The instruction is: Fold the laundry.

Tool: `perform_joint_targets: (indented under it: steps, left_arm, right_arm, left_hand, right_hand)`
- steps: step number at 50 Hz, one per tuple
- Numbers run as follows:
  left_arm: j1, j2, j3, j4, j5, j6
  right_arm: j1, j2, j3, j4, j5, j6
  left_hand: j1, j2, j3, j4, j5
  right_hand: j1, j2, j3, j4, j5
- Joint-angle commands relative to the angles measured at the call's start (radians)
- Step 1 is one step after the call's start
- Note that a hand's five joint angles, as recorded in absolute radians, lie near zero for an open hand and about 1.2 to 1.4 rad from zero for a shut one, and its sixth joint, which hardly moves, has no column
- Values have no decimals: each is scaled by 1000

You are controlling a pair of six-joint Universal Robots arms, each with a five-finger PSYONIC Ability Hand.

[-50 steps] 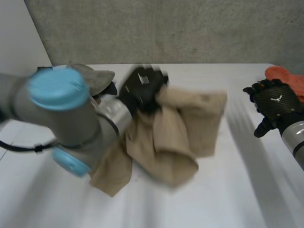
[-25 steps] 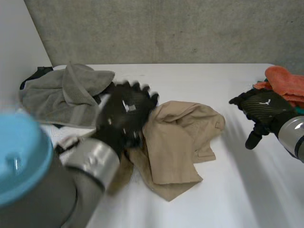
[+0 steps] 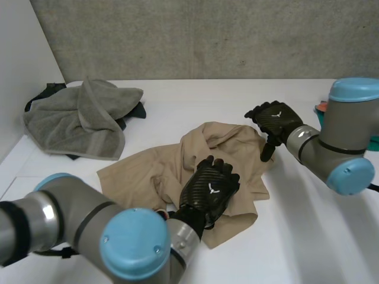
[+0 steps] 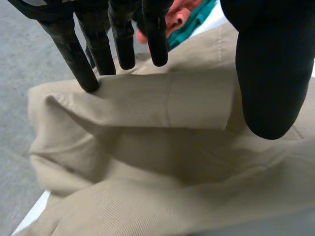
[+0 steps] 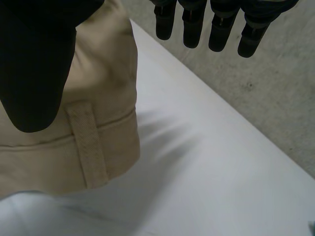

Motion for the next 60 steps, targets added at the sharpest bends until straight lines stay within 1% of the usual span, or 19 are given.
perform_joint_targets:
  steps: [1,2,7,8,10,11,13,16,20,27,31,37,42,46,50,51,54,56,60]
  left_arm:
    - [29,-116,145,7,34,100]
    - [36,-116,153,15,32,100]
    - [145,-64,243,150,34,117]
    - [195,-32,290,194,40,130]
    - [245,-8,338,217,51,144]
    - [272,2,367,231,58,152]
    - [337,21,458,242,98,158]
    - [378,27,563,250,187,155]
    - [400,41,660,260,291,144]
    - [452,50,683,262,338,92]
    - [463,64,618,248,341,60]
    - [484,105,354,242,393,54]
    - [501,171,32,245,451,60]
    - [500,214,-138,245,462,62]
    - [495,289,-306,244,462,66]
    - [495,326,-347,239,460,72]
    - [498,398,-393,213,451,83]
    - [501,445,-401,176,448,85]
    - [504,579,-389,16,443,68]
  right_arm:
    - [2,188,-204,92,-9,-7]
    - [3,209,-240,102,-17,-7]
    - [2,186,-356,39,2,5]
    - [2,165,-388,-8,17,8]
    - [3,142,-409,-70,45,16]
    - [3,105,-422,-152,81,27]
    - [3,64,-423,-237,121,39]
    - [5,-16,-420,-372,169,57]
    - [9,-90,-400,-432,184,62]
    - [29,-208,-261,-460,204,100]
    - [28,-265,-115,-463,195,105]
    - [14,-317,145,-437,190,94]
    - [12,-317,400,-395,137,38]
    - [11,-318,541,-392,74,-18]
    - [8,-323,606,-388,60,-39]
    - [8,-326,612,-388,60,-39]
    - [8,-354,641,-383,58,-41]
    - [9,-374,660,-383,57,-39]
    - [12,-397,683,-381,58,-38]
  left_hand:
    - [994,1006,1006,1017,1027]
    - [999,1011,1011,1022,1032]
    - [999,1011,1011,1022,1032]
    - [999,1011,1011,1022,1032]
    - [999,1011,1011,1022,1032]
    - [999,1011,1011,1022,1032]
    - [999,1011,1011,1022,1032]
    - [999,1011,1011,1022,1032]
    - [999,1011,1011,1022,1032]
    - [999,1011,1011,1022,1032]
    - [999,1011,1011,1022,1032]
    - [999,1011,1011,1022,1032]
    - [999,1011,1011,1022,1032]
    - [999,1011,1011,1022,1032]
    - [560,572,572,583,593]
    - [359,370,370,382,392]
    - [120,131,131,143,153]
    - [54,66,66,78,87]
    - [-63,-51,-51,-40,-30]
  right_hand:
    - [641,656,658,658,645]
    - [1165,1180,1182,1182,1169]
    - [1170,1186,1187,1187,1175]
    - [1170,1186,1187,1187,1175]
    - [1170,1186,1187,1187,1175]
    - [1170,1186,1187,1187,1175]
    - [1170,1186,1187,1187,1175]
    - [1170,1186,1187,1187,1175]
    - [1170,1186,1187,1187,1175]
    - [1170,1186,1187,1187,1175]
    - [1170,1186,1187,1187,1175]
    - [1170,1186,1187,1187,1175]
    - [1170,1186,1187,1187,1175]
    - [1170,1186,1187,1187,1175]
    - [1170,1186,1187,1187,1175]
    - [1170,1186,1187,1187,1175]
    - [1170,1186,1187,1187,1175]
    - [1170,1186,1187,1187,1175]
    - [1170,1186,1187,1187,1175]
